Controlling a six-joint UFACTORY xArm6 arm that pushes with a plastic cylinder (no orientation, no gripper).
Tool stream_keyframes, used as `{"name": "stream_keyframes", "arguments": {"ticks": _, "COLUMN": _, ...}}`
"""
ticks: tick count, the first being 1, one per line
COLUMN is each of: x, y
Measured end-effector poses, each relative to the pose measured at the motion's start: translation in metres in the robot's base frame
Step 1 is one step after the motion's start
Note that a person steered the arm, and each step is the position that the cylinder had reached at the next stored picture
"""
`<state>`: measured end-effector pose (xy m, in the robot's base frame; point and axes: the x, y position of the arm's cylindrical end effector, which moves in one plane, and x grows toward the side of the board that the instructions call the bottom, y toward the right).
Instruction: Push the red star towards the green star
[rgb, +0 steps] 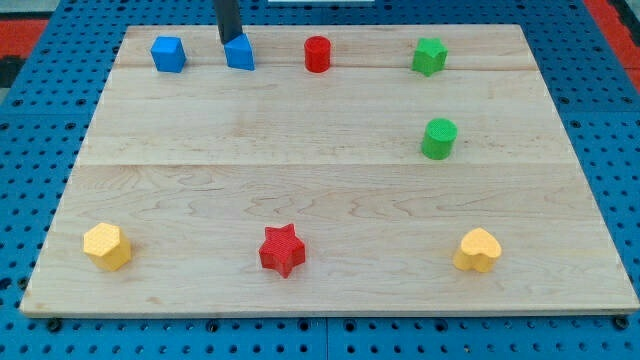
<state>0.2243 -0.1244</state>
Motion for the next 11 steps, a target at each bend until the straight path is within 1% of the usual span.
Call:
{"name": "stream_keyframes", "arguments": {"ticks": 1, "x": 0.011, "y": -0.017}}
{"name": "stream_keyframes", "arguments": {"ticks": 2, "x": 0.087, "y": -0.034}}
{"name": "stream_keyframes", "arguments": {"ticks": 3, "x": 0.177, "y": -0.022}}
{"name": "stream_keyframes", "arguments": {"ticks": 4, "x": 0.252, "y": -0.007}}
{"name": "stream_keyframes", "arguments": {"ticks": 5, "x": 0.314, "y": -0.004}}
{"name": "stream_keyframes", "arguments": {"ticks": 6, "x": 0.356, "y": -0.010}}
{"name": "stream_keyframes", "arguments": {"ticks": 7, "x": 0.369, "y": 0.054}}
{"name": "stream_keyframes", "arguments": {"ticks": 8, "x": 0.312, "y": 0.078}}
{"name": "stream_keyframes", "arguments": {"ticks": 9, "x": 0.302, "y": 0.121}}
{"name": "stream_keyframes", "arguments": {"ticks": 10, "x": 0.321, "y": 0.120}}
{"name": "stream_keyframes", "arguments": {"ticks": 11, "x": 0.308, "y": 0.138}}
